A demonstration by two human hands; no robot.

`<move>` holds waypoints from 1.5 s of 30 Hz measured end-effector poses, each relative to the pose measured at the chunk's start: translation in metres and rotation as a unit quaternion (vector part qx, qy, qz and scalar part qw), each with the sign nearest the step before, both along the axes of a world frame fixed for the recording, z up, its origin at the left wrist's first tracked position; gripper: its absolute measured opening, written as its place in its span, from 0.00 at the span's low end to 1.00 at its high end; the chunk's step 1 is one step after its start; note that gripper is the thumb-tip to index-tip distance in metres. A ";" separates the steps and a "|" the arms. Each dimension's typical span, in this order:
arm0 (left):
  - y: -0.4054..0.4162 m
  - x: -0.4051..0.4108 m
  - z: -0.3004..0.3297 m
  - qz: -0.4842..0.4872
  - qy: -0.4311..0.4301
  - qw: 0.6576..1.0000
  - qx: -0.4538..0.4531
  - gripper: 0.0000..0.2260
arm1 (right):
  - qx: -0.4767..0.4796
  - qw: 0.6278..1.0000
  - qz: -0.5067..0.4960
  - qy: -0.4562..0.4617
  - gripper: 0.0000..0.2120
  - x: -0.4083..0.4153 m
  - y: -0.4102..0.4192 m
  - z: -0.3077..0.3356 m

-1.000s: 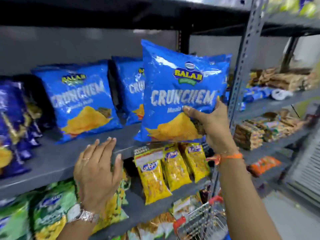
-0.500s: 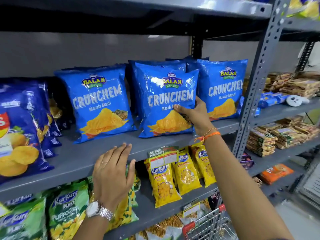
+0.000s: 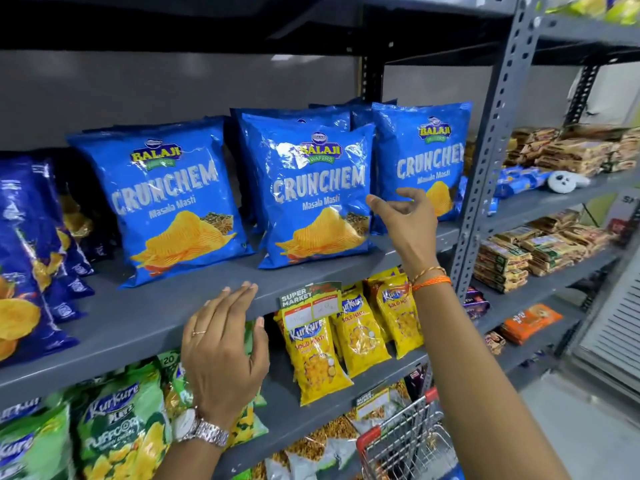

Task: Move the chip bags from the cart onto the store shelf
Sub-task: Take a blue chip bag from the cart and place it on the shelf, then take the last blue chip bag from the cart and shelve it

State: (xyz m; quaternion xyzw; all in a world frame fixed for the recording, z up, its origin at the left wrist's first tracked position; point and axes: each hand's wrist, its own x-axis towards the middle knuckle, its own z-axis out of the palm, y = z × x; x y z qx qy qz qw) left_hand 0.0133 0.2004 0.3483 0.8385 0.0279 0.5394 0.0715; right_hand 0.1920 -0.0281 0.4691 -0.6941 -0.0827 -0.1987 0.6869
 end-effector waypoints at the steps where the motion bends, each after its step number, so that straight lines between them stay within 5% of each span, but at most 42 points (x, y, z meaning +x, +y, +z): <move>1: -0.008 0.002 -0.002 -0.033 -0.018 0.999 0.008 0.16 | 0.009 1.000 -0.009 -0.003 0.29 -0.005 -0.007 -0.003; 5: -0.052 0.016 -0.022 -0.164 -0.013 0.986 0.042 0.12 | 0.074 0.995 -0.058 -0.020 0.18 -0.024 -0.048 -0.033; 11: -0.124 0.029 -0.089 -0.267 0.148 0.952 0.027 0.14 | 0.066 0.983 -0.165 0.036 0.07 -0.046 -0.123 -0.136; 17: -0.176 0.016 -0.210 -0.292 0.432 0.853 -0.002 0.20 | 0.044 0.953 -0.229 0.195 0.05 -0.084 -0.192 -0.302; 23: -0.199 -0.013 -0.324 -0.323 0.565 0.759 -0.001 0.22 | 0.036 0.875 -0.269 0.400 0.12 -0.151 -0.222 -0.476; 27: -0.205 -0.021 -0.359 -0.313 0.560 0.767 -0.004 0.18 | 0.057 0.831 -0.265 0.485 0.22 -0.173 -0.226 -0.548; 32: -0.204 -0.022 -0.379 -0.313 0.521 0.794 -0.022 0.19 | 0.098 0.845 -0.274 0.449 0.40 -0.152 -0.234 -0.597; 37: -0.207 -0.024 -0.385 -0.322 0.485 0.812 -0.039 0.21 | 0.082 0.872 -0.242 0.418 0.35 -0.139 -0.249 -0.637; 45: -0.210 -0.024 -0.401 -0.301 0.430 0.850 -0.039 0.22 | 0.150 0.864 -0.202 0.436 0.32 -0.131 -0.264 -0.658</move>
